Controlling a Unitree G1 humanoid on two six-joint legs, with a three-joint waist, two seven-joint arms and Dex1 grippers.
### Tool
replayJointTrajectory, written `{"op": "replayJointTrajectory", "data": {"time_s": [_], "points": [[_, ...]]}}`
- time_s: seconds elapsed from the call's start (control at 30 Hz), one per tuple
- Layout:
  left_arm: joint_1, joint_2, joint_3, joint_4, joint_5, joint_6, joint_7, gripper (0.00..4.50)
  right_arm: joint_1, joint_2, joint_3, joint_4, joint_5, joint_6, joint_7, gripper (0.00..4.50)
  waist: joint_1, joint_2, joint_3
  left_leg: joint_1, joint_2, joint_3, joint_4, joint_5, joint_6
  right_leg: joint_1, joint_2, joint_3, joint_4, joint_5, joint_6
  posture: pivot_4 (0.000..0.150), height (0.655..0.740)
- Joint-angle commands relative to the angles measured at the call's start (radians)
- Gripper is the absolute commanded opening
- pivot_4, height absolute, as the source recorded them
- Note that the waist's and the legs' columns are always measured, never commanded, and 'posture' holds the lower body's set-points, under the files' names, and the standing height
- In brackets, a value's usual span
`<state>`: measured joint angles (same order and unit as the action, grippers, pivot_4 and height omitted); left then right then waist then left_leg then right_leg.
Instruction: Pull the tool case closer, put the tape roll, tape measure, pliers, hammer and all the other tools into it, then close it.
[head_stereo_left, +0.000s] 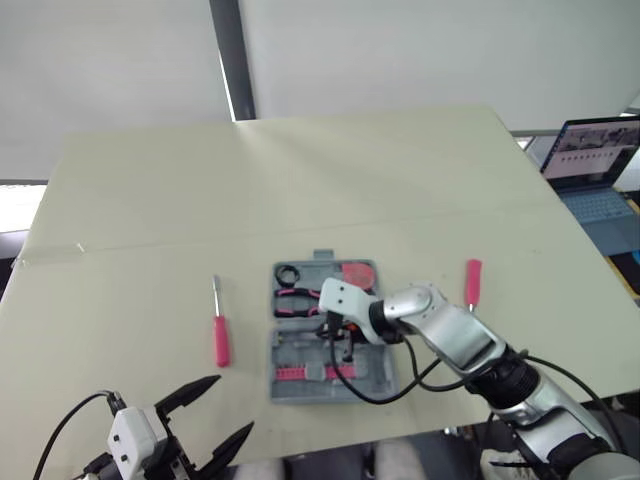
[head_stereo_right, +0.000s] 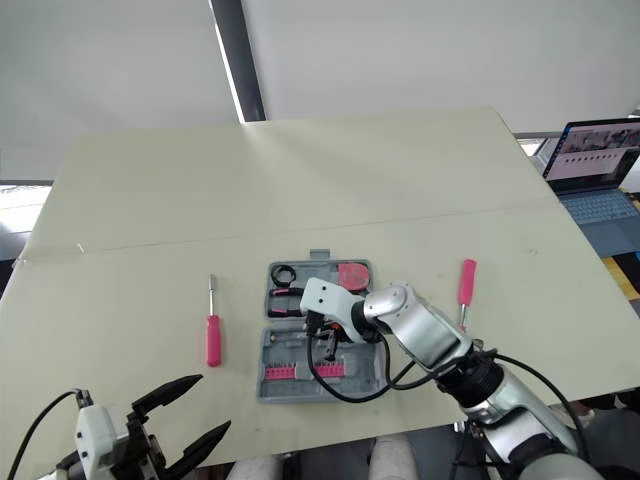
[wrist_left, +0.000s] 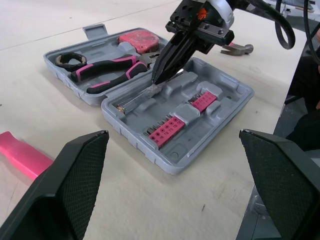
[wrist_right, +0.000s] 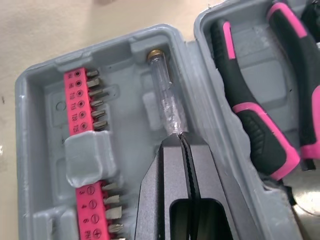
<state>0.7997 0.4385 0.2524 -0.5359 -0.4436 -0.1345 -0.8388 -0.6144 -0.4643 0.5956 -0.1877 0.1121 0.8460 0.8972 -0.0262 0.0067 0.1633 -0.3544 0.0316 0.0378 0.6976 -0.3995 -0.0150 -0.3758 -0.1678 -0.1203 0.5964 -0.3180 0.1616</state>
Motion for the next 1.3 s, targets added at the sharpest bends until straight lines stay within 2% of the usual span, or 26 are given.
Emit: {"op": "replayJointTrajectory", "data": {"time_s": [0.03,0.53,1.3], "points": [[0.024,-0.001,0.005,-0.028,-0.002,-0.012,0.004,4.50,-0.008,0.014,0.005,0.009,-0.018,-0.022,-0.013,0.03,-0.001,0.000,0.000,0.000,0.000,0.000,0.000,0.000,0.000,0.000,0.000,0.000,0.000,0.000,0.000,0.150,0.7373],[0.025,0.004,0.007,-0.041,-0.002,-0.001,0.018,4.50,0.014,-0.027,0.069,0.031,-0.091,-0.038,0.003,0.03,0.001,0.000,0.000,0.000,0.000,0.000,0.000,0.000,0.000,0.000,0.000,0.000,0.000,0.000,0.000,0.150,0.7373],[0.044,0.010,0.023,-0.066,-0.008,0.011,0.029,4.50,0.047,-0.018,0.117,0.075,-0.089,0.040,0.023,0.03,0.004,-0.001,-0.010,0.001,0.000,0.000,0.000,0.000,0.000,0.002,0.000,0.000,0.000,0.000,0.000,0.150,0.7373]]}}
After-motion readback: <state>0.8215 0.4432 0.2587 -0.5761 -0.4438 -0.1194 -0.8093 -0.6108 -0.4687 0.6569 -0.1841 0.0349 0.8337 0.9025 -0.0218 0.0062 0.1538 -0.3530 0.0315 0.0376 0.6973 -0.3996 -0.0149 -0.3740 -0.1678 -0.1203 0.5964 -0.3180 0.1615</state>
